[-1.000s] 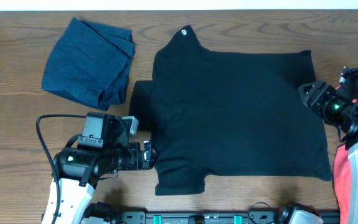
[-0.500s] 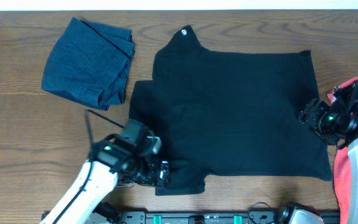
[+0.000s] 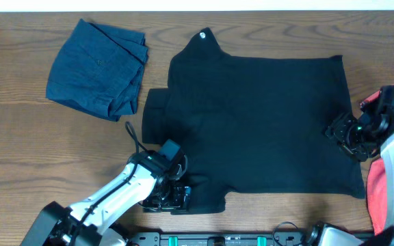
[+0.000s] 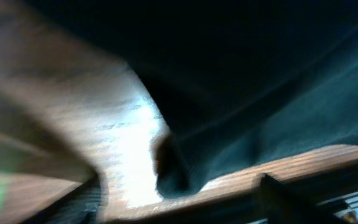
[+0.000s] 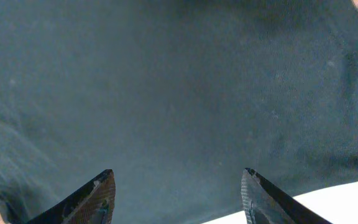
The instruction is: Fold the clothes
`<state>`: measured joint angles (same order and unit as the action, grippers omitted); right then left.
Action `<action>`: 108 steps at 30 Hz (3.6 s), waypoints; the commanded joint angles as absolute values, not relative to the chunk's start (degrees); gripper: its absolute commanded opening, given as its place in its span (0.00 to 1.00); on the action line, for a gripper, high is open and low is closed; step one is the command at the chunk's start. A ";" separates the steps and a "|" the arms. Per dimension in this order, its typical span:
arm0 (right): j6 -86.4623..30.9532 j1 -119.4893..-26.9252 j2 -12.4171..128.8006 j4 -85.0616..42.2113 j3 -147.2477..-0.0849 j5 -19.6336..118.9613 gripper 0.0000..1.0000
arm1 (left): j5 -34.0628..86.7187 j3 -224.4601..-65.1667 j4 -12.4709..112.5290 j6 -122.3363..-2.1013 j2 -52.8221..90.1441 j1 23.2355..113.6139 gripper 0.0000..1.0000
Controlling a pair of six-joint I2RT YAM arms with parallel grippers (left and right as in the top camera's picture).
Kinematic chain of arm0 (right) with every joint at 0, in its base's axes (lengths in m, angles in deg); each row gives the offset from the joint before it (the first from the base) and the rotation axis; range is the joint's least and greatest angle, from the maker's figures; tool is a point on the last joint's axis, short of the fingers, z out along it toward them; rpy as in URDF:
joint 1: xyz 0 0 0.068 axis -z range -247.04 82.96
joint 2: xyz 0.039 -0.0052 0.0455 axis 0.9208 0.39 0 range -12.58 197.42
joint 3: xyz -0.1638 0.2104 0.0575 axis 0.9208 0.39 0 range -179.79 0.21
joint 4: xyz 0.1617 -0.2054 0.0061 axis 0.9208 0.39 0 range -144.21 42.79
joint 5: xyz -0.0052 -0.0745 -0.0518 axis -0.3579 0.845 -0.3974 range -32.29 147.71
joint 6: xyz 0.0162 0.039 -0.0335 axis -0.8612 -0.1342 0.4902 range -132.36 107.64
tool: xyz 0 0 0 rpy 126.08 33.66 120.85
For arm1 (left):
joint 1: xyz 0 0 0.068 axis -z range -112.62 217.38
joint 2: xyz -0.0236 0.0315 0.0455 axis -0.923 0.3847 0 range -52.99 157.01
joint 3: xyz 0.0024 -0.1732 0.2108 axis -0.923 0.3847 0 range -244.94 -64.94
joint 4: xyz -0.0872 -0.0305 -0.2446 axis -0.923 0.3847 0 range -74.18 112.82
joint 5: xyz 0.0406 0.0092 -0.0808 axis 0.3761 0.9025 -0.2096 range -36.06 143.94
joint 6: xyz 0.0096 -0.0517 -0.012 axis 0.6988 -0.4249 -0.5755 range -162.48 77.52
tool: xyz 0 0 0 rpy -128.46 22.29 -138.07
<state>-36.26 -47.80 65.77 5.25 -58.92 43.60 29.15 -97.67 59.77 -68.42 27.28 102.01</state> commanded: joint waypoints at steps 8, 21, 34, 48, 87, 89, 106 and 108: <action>-38.73 -46.44 67.27 4.95 -58.92 49.37 0.66 | 27.33 -98.54 59.83 -69.40 28.86 102.10 0.06; -39.78 -30.44 67.93 8.01 -57.07 51.62 0.66 | 34.11 -107.33 72.49 -69.38 17.73 97.99 0.06; -41.61 -16.37 70.38 -3.05 -41.07 51.45 0.63 | 34.13 -107.33 73.43 -69.38 15.11 97.59 0.06; -42.11 -16.43 70.36 -15.32 -33.07 51.51 0.28 | 35.18 -107.33 73.47 -69.40 15.11 97.59 0.06; -37.00 -17.22 49.90 0.75 -45.70 38.59 0.01 | 35.18 -110.45 83.28 -71.15 1.78 97.61 0.06; -37.00 -17.22 49.48 2.93 -46.47 38.64 0.01 | 35.18 -110.45 85.34 -71.54 -0.52 97.61 0.06; -38.29 -24.24 53.61 -2.01 -50.25 39.47 0.01 | 43.55 -110.45 66.24 -66.34 2.13 97.59 0.06; -38.70 -26.53 55.58 -4.30 -50.25 39.93 0.01 | 45.58 -110.45 61.65 -63.39 4.64 97.59 0.06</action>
<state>-37.90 -24.04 53.55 -3.01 -49.57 39.80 39.92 -109.47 64.07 -68.28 2.34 97.88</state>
